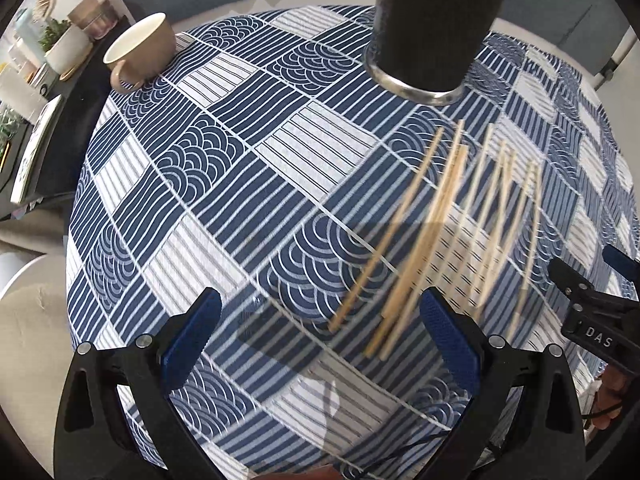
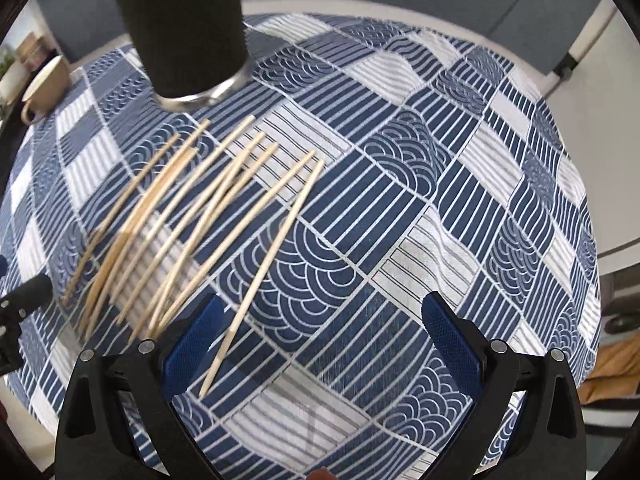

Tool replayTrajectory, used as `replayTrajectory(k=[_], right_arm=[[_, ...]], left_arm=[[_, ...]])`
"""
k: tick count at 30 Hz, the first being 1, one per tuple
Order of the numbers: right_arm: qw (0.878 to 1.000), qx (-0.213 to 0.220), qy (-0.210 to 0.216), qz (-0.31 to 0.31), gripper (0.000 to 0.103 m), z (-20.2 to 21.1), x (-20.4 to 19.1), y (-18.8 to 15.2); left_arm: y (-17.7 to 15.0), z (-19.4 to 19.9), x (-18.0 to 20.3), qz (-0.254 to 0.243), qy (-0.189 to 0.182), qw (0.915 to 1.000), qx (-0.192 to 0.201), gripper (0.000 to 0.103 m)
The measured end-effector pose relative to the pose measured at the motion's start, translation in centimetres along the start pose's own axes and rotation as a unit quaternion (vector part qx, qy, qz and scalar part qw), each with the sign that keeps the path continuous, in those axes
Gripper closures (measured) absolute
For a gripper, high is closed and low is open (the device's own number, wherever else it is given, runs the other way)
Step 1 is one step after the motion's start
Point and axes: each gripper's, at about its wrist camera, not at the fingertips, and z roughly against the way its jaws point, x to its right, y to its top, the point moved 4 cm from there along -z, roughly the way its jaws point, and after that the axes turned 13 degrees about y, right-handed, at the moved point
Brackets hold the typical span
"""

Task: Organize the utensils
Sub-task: 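Lower the left tool onto one wooden chopstick and close it while the right tool grasps another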

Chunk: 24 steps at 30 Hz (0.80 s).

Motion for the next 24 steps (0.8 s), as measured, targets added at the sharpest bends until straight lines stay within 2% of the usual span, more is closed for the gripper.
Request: replayTrajectory(k=[11, 15, 21, 24], right_arm=[[0.999, -0.022, -0.012, -0.037, 0.008, -3.1, 0.6, 0.1], [0.998, -0.019, 0.001, -0.053, 0.008, -3.5, 1.0, 0.1], [0.996, -0.018, 0.015, -0.081, 0.008, -3.6, 1.4, -0.2], [0.997, -0.013, 0.018, -0.071, 0.008, -3.7, 1.6, -0.3]], left_arm=[[2.3, -4.0, 1.1, -0.046, -0.005, 0.9987, -0.019, 0.006], [2.9, -5.3, 1.8, -0.07, -0.002, 0.9973, -0.024, 0.004], [4.0, -6.0, 2.0, -0.085, -0.027, 0.9959, -0.015, 0.004], [4.6, -6.3, 2.1, -0.103, -0.032, 0.9941, -0.011, 0.004]])
